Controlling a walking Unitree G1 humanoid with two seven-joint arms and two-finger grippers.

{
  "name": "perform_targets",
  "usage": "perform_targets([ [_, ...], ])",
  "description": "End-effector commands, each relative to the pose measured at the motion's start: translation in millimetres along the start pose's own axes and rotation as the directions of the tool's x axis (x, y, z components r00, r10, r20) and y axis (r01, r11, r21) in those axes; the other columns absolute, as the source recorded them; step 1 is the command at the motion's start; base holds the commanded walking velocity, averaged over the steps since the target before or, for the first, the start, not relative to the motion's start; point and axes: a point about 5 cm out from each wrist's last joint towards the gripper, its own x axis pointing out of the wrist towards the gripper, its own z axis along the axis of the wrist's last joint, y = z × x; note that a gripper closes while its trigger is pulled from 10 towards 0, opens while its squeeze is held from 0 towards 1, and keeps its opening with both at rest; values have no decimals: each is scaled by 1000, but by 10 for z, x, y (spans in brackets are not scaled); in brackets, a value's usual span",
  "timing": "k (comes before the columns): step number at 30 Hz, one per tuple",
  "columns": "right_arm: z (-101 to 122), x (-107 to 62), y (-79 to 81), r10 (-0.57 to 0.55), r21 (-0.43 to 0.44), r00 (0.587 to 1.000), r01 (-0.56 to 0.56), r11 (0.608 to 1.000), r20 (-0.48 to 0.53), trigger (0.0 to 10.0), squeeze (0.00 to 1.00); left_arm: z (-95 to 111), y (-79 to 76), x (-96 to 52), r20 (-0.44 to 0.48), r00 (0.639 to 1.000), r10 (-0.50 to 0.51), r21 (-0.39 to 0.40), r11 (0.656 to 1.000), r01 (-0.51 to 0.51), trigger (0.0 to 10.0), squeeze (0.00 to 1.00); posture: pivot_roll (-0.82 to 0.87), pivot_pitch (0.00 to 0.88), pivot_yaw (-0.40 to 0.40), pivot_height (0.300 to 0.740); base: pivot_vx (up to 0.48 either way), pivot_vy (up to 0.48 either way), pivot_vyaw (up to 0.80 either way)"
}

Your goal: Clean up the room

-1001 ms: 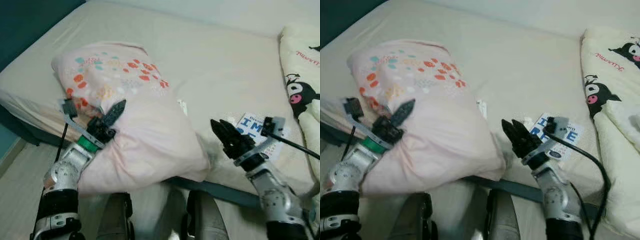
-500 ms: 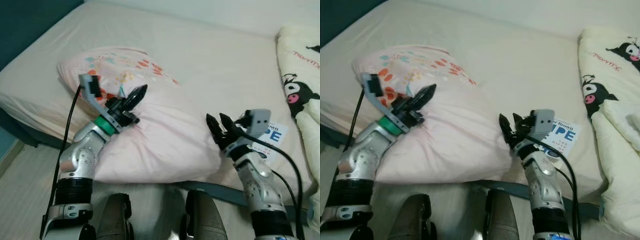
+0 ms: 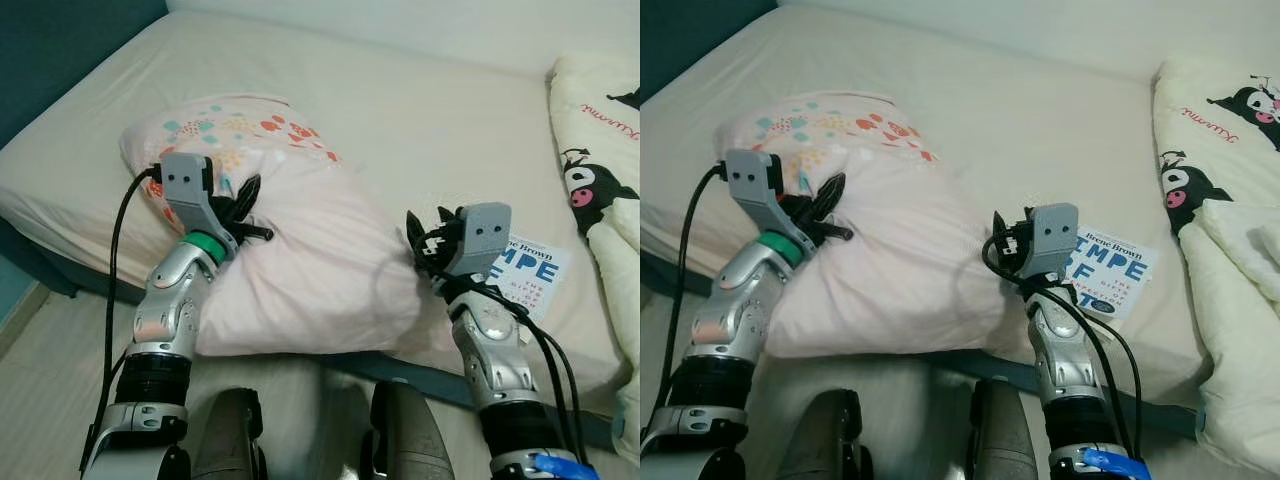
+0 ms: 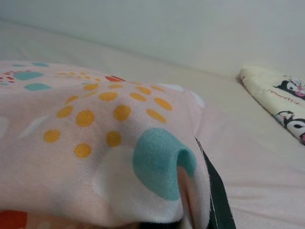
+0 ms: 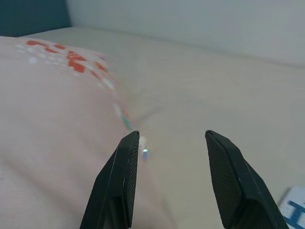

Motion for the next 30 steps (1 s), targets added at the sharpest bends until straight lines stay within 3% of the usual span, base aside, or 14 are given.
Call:
perform_targets([
  [1,-55,-37,4,-14,-7,1000,14,1000,-9,10000,0,-83,-10,-52,-24,1000,11,20,1000,-10,10000,0,6,73,1,618,0,0,0],
  [9,-134,-100,5,-46,29,999,46,999,-16,10000,0,-185,-122,-59,-16,1000,13,125,992,-10,10000,0,6,74,1,633,0,0,0],
  [22,-169,-102,53,-41,24,999,41,999,-10,10000,0,-244,-246,-38,-18,999,-39,167,985,41,10000,0,2,66,9,678,0,0,0],
  [30,-164,-104,43,-44,21,999,44,999,-2,10000,0,-203,-292,-22,21,998,-66,133,989,63,10000,0,4,61,7,703,0,0,0],
])
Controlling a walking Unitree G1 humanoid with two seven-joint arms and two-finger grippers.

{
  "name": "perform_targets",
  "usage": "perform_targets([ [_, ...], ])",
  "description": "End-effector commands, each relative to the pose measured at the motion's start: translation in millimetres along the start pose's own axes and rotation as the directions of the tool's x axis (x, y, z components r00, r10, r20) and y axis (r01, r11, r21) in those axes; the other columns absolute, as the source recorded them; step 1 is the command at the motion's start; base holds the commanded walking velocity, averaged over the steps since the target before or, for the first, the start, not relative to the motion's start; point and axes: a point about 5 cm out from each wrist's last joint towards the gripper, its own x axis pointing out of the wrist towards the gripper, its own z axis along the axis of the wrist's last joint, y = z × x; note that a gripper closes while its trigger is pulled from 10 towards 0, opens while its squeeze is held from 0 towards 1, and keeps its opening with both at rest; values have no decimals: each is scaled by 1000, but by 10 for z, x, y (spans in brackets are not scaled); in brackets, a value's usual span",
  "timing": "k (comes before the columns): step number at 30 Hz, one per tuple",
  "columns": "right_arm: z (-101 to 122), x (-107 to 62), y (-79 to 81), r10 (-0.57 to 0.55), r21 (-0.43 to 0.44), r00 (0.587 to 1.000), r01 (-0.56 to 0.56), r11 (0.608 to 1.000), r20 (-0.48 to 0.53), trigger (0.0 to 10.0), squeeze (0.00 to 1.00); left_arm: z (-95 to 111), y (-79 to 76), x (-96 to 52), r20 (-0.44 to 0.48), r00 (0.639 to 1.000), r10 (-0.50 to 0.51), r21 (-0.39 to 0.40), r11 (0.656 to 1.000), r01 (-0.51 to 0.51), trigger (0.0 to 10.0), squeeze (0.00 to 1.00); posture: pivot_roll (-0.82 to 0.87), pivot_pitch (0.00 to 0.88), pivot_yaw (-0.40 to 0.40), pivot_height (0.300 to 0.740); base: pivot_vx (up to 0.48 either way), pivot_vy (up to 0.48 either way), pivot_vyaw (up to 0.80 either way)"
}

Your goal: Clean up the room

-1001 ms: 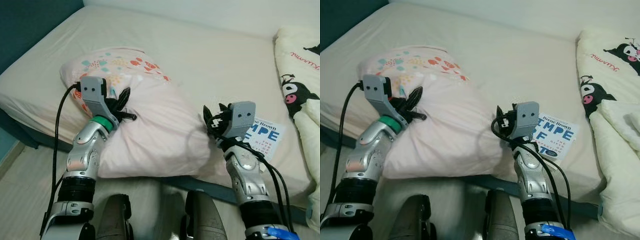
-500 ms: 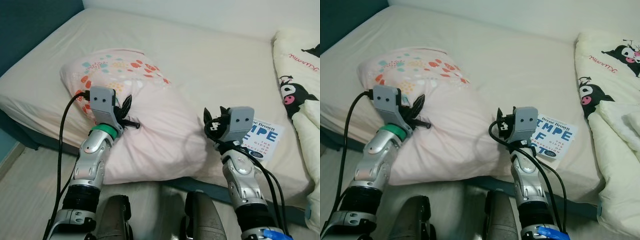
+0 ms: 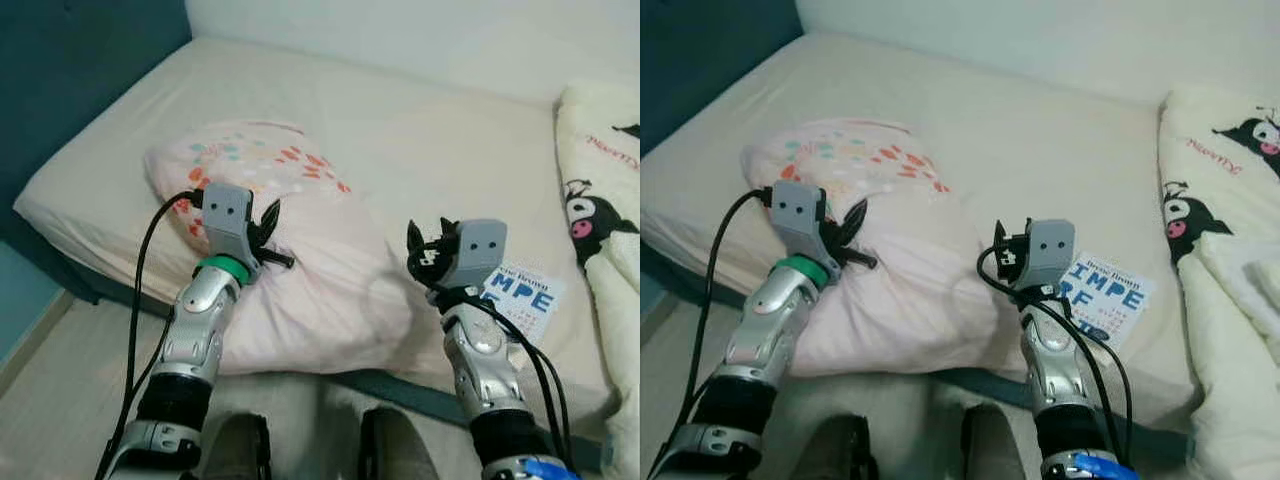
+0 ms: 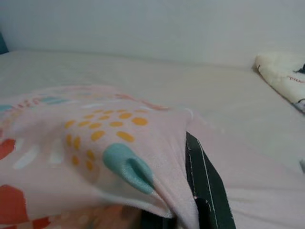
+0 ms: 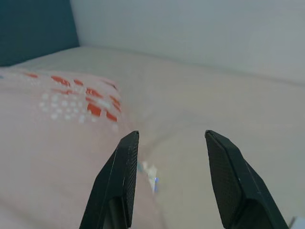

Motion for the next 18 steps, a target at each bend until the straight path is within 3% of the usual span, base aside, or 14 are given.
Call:
perform_targets([
  [1,-50,-31,-12,-10,6,1000,10,1000,-14,10000,0,77,-20,12,62,998,-18,-3,1000,18,10000,0,4,61,7,708,0,0,0],
  [9,-56,-35,-8,-11,6,1000,11,1000,-6,10000,0,53,-30,6,45,998,-31,-8,999,32,10000,0,6,53,11,740,0,0,0],
  [18,-87,-50,-16,-26,-4,1000,26,1000,-15,10000,0,-25,-90,-18,18,998,-54,30,998,54,10000,0,5,44,21,740,0,0,0],
])
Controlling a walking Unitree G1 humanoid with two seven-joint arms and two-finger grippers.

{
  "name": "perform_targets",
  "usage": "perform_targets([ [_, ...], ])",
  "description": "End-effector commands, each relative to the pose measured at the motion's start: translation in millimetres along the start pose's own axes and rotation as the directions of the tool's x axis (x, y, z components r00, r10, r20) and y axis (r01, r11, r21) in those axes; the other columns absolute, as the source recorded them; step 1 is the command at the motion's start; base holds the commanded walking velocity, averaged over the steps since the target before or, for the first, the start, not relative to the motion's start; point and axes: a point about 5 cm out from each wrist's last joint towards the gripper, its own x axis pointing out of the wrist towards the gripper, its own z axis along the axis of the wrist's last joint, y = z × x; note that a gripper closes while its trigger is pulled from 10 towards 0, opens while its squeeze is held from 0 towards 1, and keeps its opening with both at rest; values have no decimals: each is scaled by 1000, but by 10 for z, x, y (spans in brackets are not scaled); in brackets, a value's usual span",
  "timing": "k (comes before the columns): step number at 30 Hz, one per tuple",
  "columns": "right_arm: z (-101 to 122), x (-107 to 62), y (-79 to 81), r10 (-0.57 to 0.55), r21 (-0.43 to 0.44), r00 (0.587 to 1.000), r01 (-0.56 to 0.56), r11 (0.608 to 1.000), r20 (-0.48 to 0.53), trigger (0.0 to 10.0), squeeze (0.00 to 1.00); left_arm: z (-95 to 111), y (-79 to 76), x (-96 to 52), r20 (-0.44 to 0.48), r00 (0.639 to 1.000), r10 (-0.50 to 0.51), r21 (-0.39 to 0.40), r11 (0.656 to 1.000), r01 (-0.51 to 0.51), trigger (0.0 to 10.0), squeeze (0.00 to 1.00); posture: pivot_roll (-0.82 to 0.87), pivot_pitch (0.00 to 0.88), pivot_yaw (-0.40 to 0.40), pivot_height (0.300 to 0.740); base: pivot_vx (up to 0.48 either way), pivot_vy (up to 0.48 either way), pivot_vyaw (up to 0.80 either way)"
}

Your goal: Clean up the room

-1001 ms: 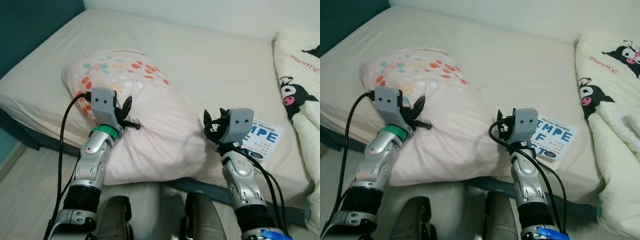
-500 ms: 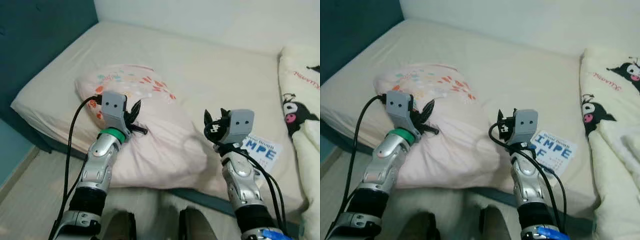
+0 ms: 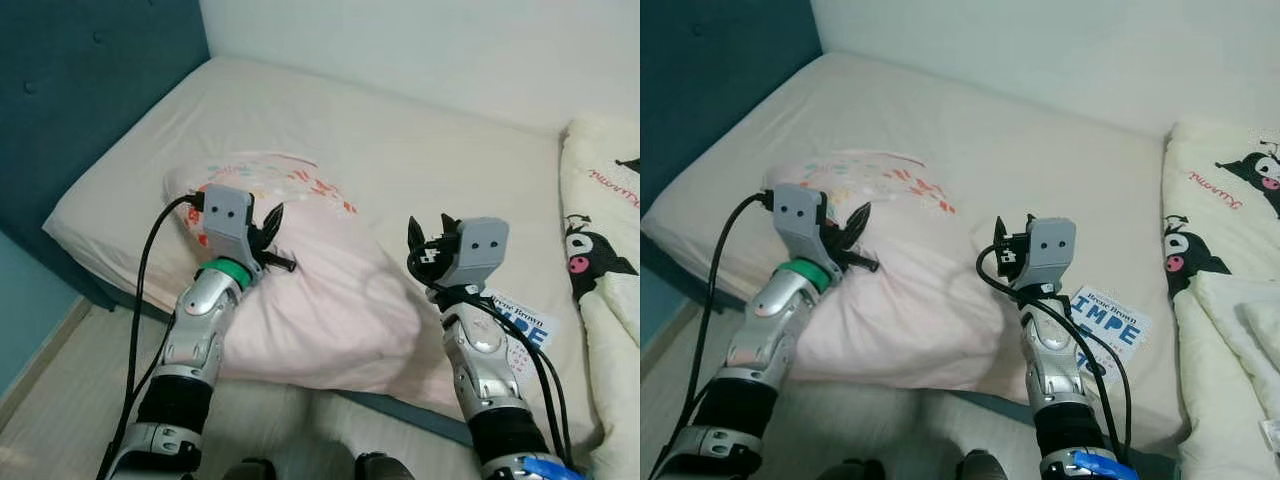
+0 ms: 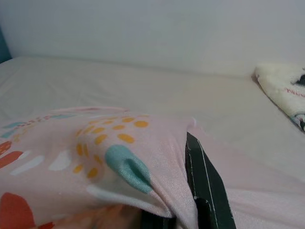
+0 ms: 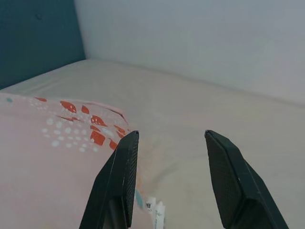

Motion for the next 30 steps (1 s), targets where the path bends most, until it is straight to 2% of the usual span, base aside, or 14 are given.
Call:
perform_targets([
  [1,-82,-56,-23,-21,-4,999,21,1000,-30,10000,0,27,-52,4,32,999,-24,32,999,23,10000,0,5,43,22,740,0,0,0],
  [7,-151,-74,-54,-69,-19,995,68,998,-72,10000,0,-154,-86,-39,-55,998,-31,51,998,34,10000,0,2,48,28,740,0,0,0],
  [9,-152,-77,-58,-71,-22,995,69,997,-70,10000,0,-182,-87,-48,-65,998,-27,70,997,31,10000,0,3,51,29,740,0,0,0],
  [11,-148,-77,-65,-75,-25,995,74,997,-64,10000,0,-211,-71,-56,-74,997,13,51,999,-9,10000,0,2,54,33,740,0,0,0],
  [15,-135,-55,-69,-79,-18,995,78,997,-59,10000,0,-179,-89,-41,-52,999,11,43,999,-9,10000,0,1,58,36,740,0,0,0],
  [19,-107,-11,-70,-84,-2,995,84,996,-50,10000,0,-117,-116,-7,-23,1000,-8,69,998,9,10000,0,2,59,36,740,0,0,-800],
  [30,-98,34,-107,-96,-21,994,95,995,-49,10000,0,-96,-164,40,-17,1000,-26,95,995,27,10000,0,14,61,28,740,0,0,-800],
])
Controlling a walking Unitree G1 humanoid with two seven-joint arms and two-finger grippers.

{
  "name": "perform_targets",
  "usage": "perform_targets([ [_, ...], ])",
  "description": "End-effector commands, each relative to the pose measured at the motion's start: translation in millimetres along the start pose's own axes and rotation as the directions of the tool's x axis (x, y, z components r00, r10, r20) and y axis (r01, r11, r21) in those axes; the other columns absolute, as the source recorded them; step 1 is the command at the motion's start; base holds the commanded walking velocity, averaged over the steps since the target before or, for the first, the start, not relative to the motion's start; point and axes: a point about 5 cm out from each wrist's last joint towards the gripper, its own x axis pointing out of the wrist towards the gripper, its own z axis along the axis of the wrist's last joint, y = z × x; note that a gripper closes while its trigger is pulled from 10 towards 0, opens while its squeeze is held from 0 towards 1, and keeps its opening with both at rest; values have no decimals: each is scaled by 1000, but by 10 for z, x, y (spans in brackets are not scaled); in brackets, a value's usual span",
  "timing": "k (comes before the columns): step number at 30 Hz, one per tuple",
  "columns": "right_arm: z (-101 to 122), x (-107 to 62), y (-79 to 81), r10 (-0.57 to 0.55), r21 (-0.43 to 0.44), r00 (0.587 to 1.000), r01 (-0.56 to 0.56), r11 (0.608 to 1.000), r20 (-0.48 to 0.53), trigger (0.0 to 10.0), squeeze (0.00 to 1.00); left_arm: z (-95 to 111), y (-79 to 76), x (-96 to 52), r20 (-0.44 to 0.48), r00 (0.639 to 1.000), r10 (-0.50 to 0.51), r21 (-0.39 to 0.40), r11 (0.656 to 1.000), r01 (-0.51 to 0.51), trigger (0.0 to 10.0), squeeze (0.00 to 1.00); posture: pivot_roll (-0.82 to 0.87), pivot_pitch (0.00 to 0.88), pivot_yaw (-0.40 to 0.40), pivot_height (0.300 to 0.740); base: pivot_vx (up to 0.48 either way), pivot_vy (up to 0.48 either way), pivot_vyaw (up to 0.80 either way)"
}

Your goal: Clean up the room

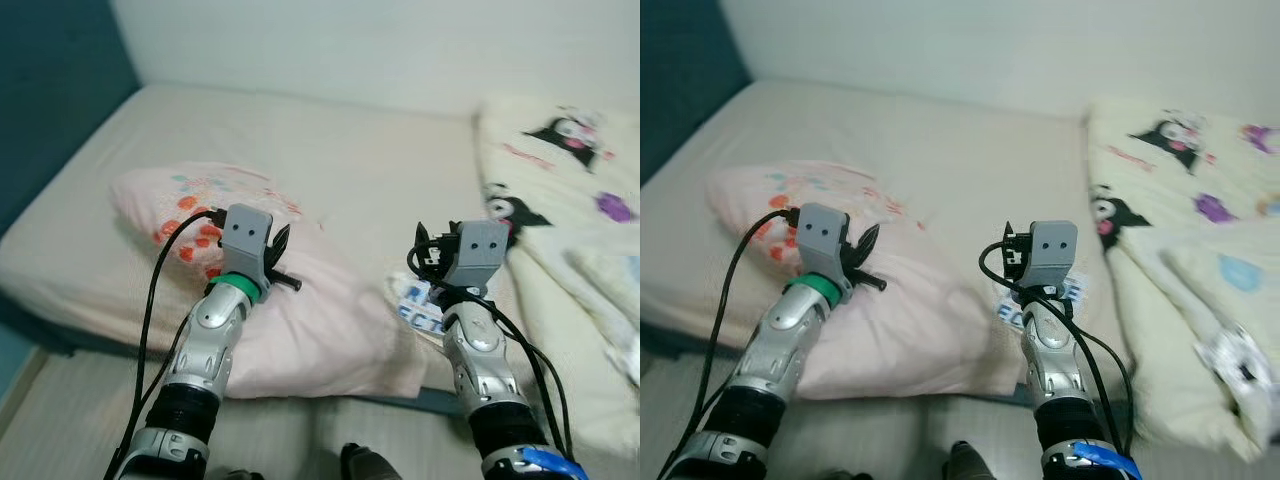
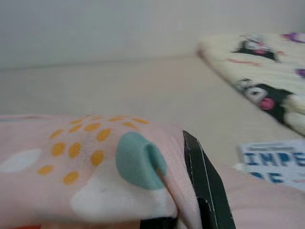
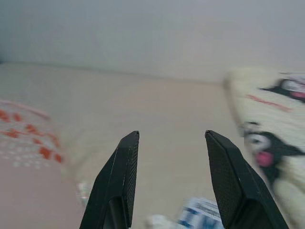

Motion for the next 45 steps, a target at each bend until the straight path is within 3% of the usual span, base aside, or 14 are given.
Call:
perform_targets([
  [1,-31,-5,-30,-15,-1,1000,15,1000,-11,10000,0,96,-47,39,55,998,-28,32,999,27,10000,0,14,62,29,740,0,0,-800],
  [7,-26,16,-39,-20,-1,1000,20,1000,-13,10000,0,78,-5,37,44,999,12,10,1000,-12,10000,0,14,69,29,740,0,0,-800],
  [12,-31,48,-48,-24,-14,999,24,1000,-24,10000,0,100,100,39,48,996,81,53,995,-83,10000,0,13,70,25,740,0,0,-800],
  [15,-8,71,-28,-11,-31,1000,11,999,-9,10000,0,140,207,36,62,993,105,48,993,-108,10000,0,13,71,17,740,0,0,0],
  [20,10,84,-16,-9,-28,1000,8,1000,-1,10000,0,188,243,31,82,991,103,42,993,-106,10000,0,13,71,17,740,0,0,0],
  [38,-2,53,-23,-27,-24,999,28,999,17,10000,0,185,78,46,97,995,29,27,999,-32,10000,0,13,68,23,740,0,0,0],
  [45,-15,38,-11,-25,-20,1000,26,999,18,10000,0,180,63,49,96,995,13,24,1000,-16,10000,0,13,59,29,740,0,324,0],
])
